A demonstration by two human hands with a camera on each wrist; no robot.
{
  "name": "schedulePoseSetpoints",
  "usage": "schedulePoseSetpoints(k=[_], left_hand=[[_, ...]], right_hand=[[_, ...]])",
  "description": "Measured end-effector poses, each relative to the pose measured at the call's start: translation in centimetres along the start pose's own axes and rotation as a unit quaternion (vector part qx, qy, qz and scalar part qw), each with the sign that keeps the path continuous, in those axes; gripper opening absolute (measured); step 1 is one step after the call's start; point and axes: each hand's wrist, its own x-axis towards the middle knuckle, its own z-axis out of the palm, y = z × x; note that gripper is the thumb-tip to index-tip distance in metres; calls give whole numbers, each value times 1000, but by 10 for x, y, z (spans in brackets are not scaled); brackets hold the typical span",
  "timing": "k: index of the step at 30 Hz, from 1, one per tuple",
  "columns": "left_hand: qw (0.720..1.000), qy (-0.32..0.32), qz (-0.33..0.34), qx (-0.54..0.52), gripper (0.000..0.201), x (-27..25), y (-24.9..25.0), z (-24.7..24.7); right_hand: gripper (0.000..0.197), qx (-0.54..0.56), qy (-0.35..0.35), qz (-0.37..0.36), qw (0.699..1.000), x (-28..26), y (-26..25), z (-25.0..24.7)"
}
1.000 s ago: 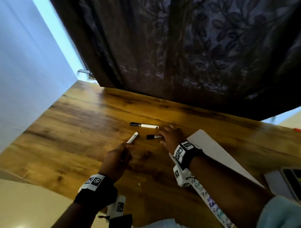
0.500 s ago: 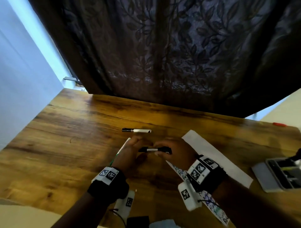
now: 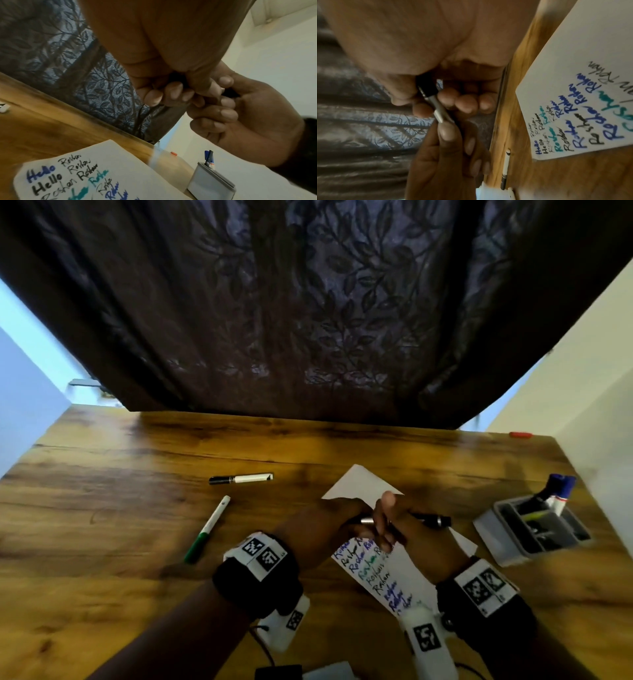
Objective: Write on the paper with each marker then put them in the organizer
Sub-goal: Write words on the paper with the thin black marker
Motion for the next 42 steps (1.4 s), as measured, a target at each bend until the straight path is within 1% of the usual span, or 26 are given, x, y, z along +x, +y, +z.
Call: schedulePoseSetpoints(k=[2,4,5,6,7,9,10,11,12,13,14,16,17,19,21,24,26,27,29,32,38,40,42], left_hand=[[1000,-2,22,-2,23,5,7,1],[999,-10,38,6,23,6,10,2],[999,-15,37,33,24,5,7,1],[998,-14,22,60,24,1,0,-3],[996,-14,-22,82,26,-6,-12,-10],[985,-3,-142,97,32,-29,-42,-34],[978,18,-187,86,36,-42,-57,-46],[975,56,-205,66,36,-51,-67,-56],[973,89,-204,54,35,-56,-72,-58],[973,106,-200,48,33,-55,-72,-54],[974,106,-198,40,31,-50,-65,-47],[974,67,-211,35,24,-28,-51,-19],[976,47,-211,26,21,-15,-43,-3],[980,15,-200,4,17,7,-35,31],[979,-11,-205,7,23,22,-32,58],[977,-44,-207,3,41,34,-34,87],[974,-60,-216,20,53,36,-43,99],[972,-60,-223,28,59,35,-48,102],[971,-38,-236,23,64,33,-56,104],[970,-7,-244,8,65,34,-62,103],[968,17,-250,-24,67,36,-72,105],[966,27,-255,-45,69,36,-74,106],[964,30,-259,-56,70,35,-74,106]], right_hand=[[52,14,-8,0,1000,-4,-1,-12],[54,-4,-26,-5,1000,-6,1,-18],[55,-11,-26,-11,1000,-8,1,-23],[56,-24,-14,-21,999,-10,-1,-31],[57,-7,15,-17,1000,-12,-4,-45],[61,86,96,1,992,-18,-13,-83],[60,96,124,-15,987,-23,-16,-103],[60,83,137,-32,987,-27,-19,-118],[59,60,140,-45,987,-31,-17,-129],[58,48,146,-39,987,-34,-12,-134],[55,40,152,-26,987,-34,-2,-133],[46,-4,143,9,990,-34,26,-122],[42,-29,126,23,991,-34,43,-113],[31,-43,85,32,995,-33,72,-94],[25,-32,74,48,996,-33,94,-79],[23,-15,82,81,993,-32,115,-67],[21,-5,85,96,992,-34,123,-64],[21,-1,88,96,991,-34,126,-64],[20,0,96,89,991,-35,131,-63],[19,-5,90,77,993,-35,134,-62],[19,-39,42,77,995,-31,138,-73],[16,-27,49,75,996,-32,143,-75],[14,-35,57,49,997,-35,148,-74]])
